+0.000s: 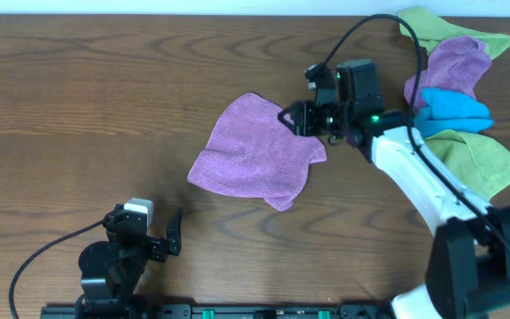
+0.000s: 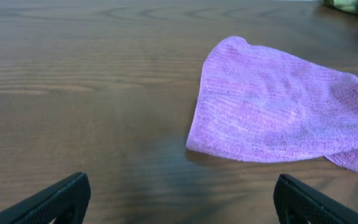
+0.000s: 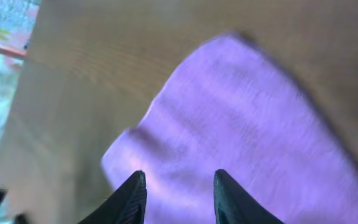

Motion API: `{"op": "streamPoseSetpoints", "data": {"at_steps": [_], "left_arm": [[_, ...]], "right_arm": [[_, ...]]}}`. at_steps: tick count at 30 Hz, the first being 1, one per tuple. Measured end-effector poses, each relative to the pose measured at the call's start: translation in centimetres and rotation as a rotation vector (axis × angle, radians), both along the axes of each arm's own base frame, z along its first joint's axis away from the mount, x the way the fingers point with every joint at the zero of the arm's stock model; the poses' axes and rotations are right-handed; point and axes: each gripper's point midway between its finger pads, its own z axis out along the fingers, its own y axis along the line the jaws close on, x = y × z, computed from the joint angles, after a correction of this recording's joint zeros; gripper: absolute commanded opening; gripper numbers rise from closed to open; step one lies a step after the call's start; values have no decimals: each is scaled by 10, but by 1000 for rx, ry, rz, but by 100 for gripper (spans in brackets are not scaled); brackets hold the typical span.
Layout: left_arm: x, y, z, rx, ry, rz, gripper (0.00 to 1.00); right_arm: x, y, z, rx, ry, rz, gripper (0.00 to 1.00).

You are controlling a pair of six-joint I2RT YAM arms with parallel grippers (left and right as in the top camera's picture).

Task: Fold the cloth
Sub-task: 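Release the purple cloth and retract the right gripper rightward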

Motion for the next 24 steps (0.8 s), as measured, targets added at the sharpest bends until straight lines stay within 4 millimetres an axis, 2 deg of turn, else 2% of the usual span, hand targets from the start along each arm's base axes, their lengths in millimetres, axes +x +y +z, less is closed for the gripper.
{"op": "streamPoseSetpoints", "data": {"at_steps": [5,7,12,15,17,19,21,22,24], "left_arm": [[0,0,0,0,0,0,95],[0,0,0,0,0,0,95],[0,0,0,0,0,0,95],[0,0,0,0,0,0,95],[0,0,0,0,-1,0,95],[0,0,0,0,0,0,95],[0,0,0,0,0,0,95],[0,0,0,0,1,0,95],[0,0,0,0,0,0,96]], "right_arm": [[-48,-22,-29,-107,267,-42,51],[-59,-27,-35,-136,319,-49,52],[-75,-41,-38,-175,396,-66,62],[-84,-56,-21,-219,362,-90,69],[-92,-66,4,-245,289,-111,71],[-97,-73,37,-240,161,-133,72],[-108,-79,61,-226,51,-150,79],[-118,-83,69,-218,-4,-157,80],[-132,-89,67,-210,-46,-170,83]]}}
